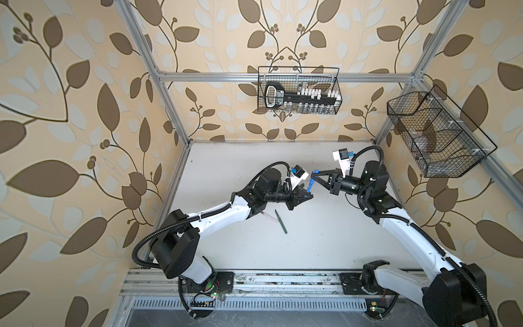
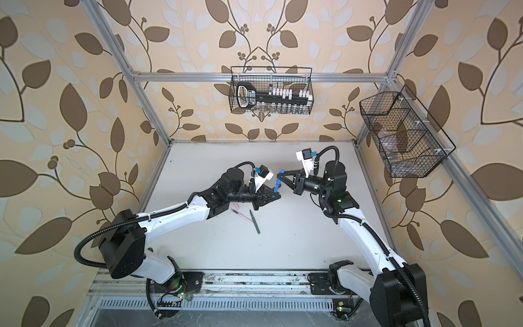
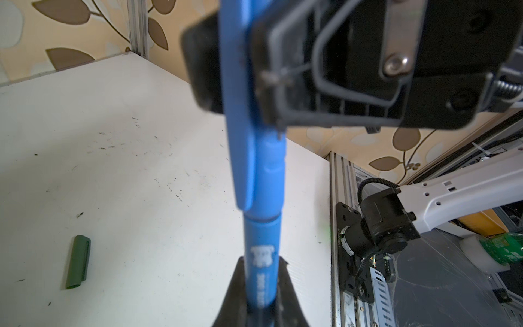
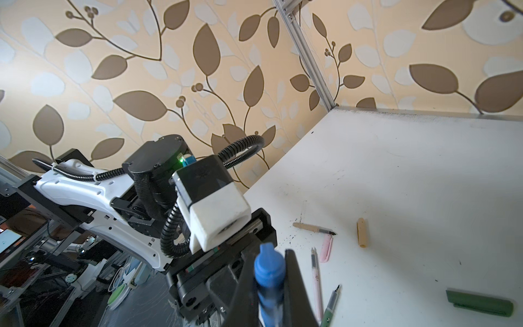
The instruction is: Insert the pens into the pen caps
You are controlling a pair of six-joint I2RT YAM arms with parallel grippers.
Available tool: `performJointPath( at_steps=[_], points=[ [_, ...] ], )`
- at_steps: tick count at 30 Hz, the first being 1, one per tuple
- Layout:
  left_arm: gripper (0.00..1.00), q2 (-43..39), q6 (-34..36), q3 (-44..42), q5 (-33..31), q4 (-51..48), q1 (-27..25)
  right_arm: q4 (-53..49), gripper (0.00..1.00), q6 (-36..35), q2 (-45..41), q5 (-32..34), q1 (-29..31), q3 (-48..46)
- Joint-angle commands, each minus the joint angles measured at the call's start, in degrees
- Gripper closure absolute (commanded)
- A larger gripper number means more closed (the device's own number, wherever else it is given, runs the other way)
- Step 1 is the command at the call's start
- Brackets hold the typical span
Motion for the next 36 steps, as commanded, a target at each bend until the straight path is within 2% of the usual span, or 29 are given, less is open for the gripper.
performJointPath(
  at_steps=[1, 4, 11, 15, 20, 25, 30, 36],
  points=[
    [1.00, -0.9, -2.4, 3.0, -3.7, 22.0, 4.0, -1.8, 1.00, 3.0, -0.6, -4.6, 3.3, -4.7],
    [1.00, -0.3, -4.2, 5.1, -2.6, 25.7, 6.1, -0.4, 1.00, 3.9, -0.5, -4.3, 5.3, -6.5],
    [1.00, -1.2, -2.5, 9.1, -1.4, 26.5, 6.2, -0.6, 1.00, 4.1, -0.2, -4.0, 7.7, -8.3],
    [1.00, -2.5, 1.8, 9.5, -3.1, 19.5, 6.2, 1.5, 1.00, 6.2, -1.3, -4.9, 7.5, -8.3],
    [1.00, -2.3, 3.5, 7.8, -1.7, 14.1, 5.8, 1.3, 1.00, 7.3, -1.1, -7.1, 5.8, -5.7],
    [1.00, -1.2, 6.5, 7.9, 0.2, 7.2, 4.7, -6.8, 1.00, 2.3, 0.8, -9.8, 6.0, -1.9],
    [1.00, -3.0, 7.4, 7.4, -1.8, 8.9, 4.7, -17.3, 1.00, -4.7, 3.4, -12.4, 7.4, -1.1],
    [1.00, -4.8, 7.9, 8.8, -6.0, 12.0, 5.0, -23.1, 1.00, -8.1, 4.0, -13.1, 9.7, -0.7]
  ],
)
